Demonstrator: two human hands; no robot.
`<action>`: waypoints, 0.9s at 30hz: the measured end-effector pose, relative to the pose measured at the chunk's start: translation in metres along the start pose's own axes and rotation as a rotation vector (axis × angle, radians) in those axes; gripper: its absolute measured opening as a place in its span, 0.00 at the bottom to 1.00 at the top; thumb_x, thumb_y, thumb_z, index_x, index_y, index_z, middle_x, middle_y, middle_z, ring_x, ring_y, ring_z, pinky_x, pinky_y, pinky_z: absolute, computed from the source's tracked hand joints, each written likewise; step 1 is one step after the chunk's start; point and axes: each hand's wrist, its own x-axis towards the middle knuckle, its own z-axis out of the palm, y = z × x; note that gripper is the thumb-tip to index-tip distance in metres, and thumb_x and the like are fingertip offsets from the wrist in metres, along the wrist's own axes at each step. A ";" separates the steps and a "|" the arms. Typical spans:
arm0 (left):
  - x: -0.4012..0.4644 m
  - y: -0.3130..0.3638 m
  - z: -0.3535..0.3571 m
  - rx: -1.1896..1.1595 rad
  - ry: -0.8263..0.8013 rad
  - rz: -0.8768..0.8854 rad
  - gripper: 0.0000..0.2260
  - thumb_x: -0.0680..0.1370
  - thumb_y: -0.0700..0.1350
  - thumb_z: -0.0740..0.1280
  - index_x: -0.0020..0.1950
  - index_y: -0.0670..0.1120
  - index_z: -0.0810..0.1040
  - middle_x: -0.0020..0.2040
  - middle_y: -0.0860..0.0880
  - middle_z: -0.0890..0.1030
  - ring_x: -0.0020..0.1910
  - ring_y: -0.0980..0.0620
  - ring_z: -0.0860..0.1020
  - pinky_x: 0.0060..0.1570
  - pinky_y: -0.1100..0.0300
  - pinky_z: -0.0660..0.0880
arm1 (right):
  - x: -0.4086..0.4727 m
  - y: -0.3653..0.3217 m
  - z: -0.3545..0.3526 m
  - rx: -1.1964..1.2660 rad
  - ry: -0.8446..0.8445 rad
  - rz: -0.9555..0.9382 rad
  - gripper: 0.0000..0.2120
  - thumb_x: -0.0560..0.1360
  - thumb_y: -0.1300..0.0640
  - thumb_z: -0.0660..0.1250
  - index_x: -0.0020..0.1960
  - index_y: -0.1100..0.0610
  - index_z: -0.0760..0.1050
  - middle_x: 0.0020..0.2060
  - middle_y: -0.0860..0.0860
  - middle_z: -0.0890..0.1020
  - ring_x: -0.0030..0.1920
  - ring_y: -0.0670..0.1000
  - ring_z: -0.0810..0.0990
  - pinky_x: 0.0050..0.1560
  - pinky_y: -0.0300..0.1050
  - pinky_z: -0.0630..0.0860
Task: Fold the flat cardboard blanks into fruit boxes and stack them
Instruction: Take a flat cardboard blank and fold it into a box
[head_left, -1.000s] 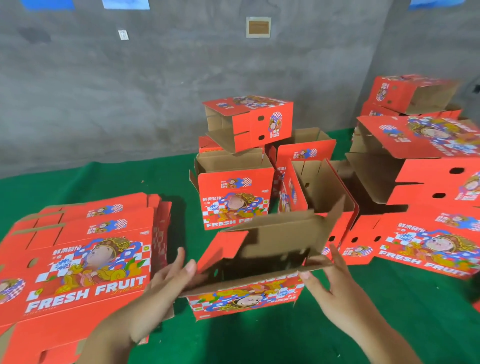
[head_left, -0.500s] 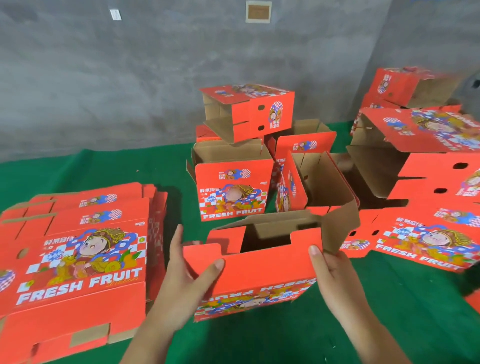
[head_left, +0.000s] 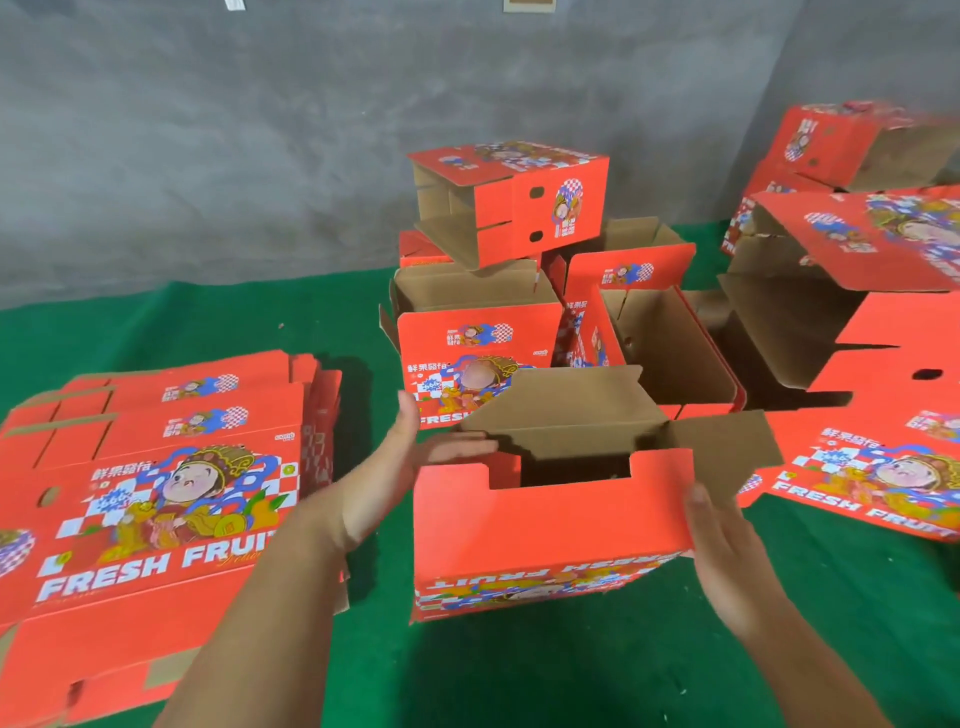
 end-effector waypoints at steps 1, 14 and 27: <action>0.003 0.000 0.000 0.051 0.022 -0.026 0.46 0.78 0.71 0.35 0.76 0.40 0.69 0.71 0.46 0.78 0.67 0.58 0.78 0.62 0.69 0.74 | 0.000 0.001 -0.002 -0.040 -0.005 0.007 0.19 0.75 0.30 0.54 0.55 0.35 0.78 0.60 0.35 0.78 0.58 0.25 0.73 0.52 0.23 0.66; -0.016 0.015 0.021 1.115 -0.072 -0.168 0.38 0.70 0.77 0.35 0.79 0.71 0.54 0.59 0.63 0.65 0.63 0.49 0.60 0.61 0.52 0.56 | -0.021 0.027 -0.020 0.036 0.063 -0.031 0.11 0.79 0.47 0.68 0.41 0.37 0.85 0.58 0.37 0.79 0.57 0.36 0.79 0.53 0.36 0.72; -0.023 0.023 0.041 1.095 -0.088 -0.286 0.32 0.76 0.76 0.40 0.78 0.70 0.57 0.74 0.52 0.62 0.71 0.44 0.59 0.62 0.50 0.56 | -0.034 0.039 -0.017 0.073 0.023 -0.144 0.10 0.77 0.53 0.68 0.48 0.43 0.88 0.67 0.37 0.77 0.68 0.34 0.73 0.64 0.32 0.69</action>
